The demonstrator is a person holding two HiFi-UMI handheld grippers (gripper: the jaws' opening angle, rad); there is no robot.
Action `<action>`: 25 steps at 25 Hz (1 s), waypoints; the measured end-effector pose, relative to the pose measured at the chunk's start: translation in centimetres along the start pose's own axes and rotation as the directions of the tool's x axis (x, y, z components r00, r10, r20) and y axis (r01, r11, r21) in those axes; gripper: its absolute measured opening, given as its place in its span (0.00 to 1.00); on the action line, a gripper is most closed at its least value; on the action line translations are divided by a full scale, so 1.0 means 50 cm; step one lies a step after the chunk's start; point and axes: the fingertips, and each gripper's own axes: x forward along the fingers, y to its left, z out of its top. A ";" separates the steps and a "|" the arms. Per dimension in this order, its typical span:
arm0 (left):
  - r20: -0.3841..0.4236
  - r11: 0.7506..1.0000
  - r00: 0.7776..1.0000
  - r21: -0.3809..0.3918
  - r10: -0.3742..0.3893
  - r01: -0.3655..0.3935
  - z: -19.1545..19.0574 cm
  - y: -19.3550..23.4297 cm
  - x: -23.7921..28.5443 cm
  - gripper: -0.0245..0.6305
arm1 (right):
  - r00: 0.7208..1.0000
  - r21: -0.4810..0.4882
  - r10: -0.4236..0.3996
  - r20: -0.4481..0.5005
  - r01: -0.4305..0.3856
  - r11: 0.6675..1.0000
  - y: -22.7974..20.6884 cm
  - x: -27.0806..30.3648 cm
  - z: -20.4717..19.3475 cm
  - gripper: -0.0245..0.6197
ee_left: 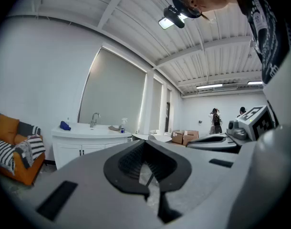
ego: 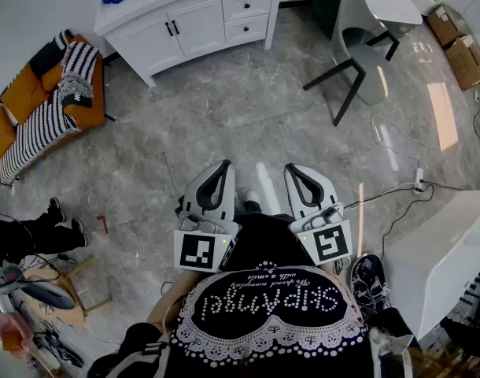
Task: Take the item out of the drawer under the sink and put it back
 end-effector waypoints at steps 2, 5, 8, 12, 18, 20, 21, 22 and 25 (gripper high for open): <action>0.009 1.000 1.000 0.009 -0.015 0.015 0.002 -0.011 0.010 0.04 | 1.000 -0.001 0.001 0.004 -0.001 1.000 -0.008 0.001 -0.002 0.07; 0.010 1.000 1.000 0.017 -0.019 0.018 -0.001 -0.021 0.022 0.04 | 1.000 -0.003 0.005 0.003 -0.005 1.000 -0.020 0.002 -0.008 0.07; 0.005 1.000 1.000 0.020 -0.007 0.007 -0.005 -0.026 0.028 0.04 | 1.000 0.005 0.015 0.010 -0.015 1.000 -0.029 0.003 -0.010 0.07; -0.002 1.000 1.000 0.016 0.007 -0.007 -0.004 -0.024 0.039 0.04 | 0.999 0.031 0.039 0.022 -0.040 0.999 -0.038 0.003 -0.010 0.07; -0.020 0.999 0.999 0.013 -0.030 0.030 -0.006 -0.018 0.078 0.04 | 1.000 0.076 0.020 -0.001 -0.019 0.997 -0.067 0.024 -0.020 0.07; -0.026 0.999 0.999 0.008 -0.043 0.043 -0.009 -0.012 0.094 0.04 | 1.000 0.085 0.005 -0.006 -0.005 0.996 -0.078 0.034 -0.023 0.07; -0.028 0.999 0.998 0.002 -0.048 0.048 -0.011 -0.007 0.102 0.04 | 1.000 0.086 -0.002 -0.009 0.003 0.996 -0.083 0.041 -0.024 0.07; -0.030 0.999 0.998 -0.003 -0.051 0.051 -0.012 0.000 0.110 0.04 | 1.000 0.083 -0.008 -0.011 0.009 0.996 -0.088 0.049 -0.026 0.07; -0.031 0.998 0.998 -0.015 -0.058 0.057 -0.013 0.026 0.142 0.04 | 1.000 0.066 -0.021 -0.014 0.022 0.998 -0.102 0.083 -0.026 0.07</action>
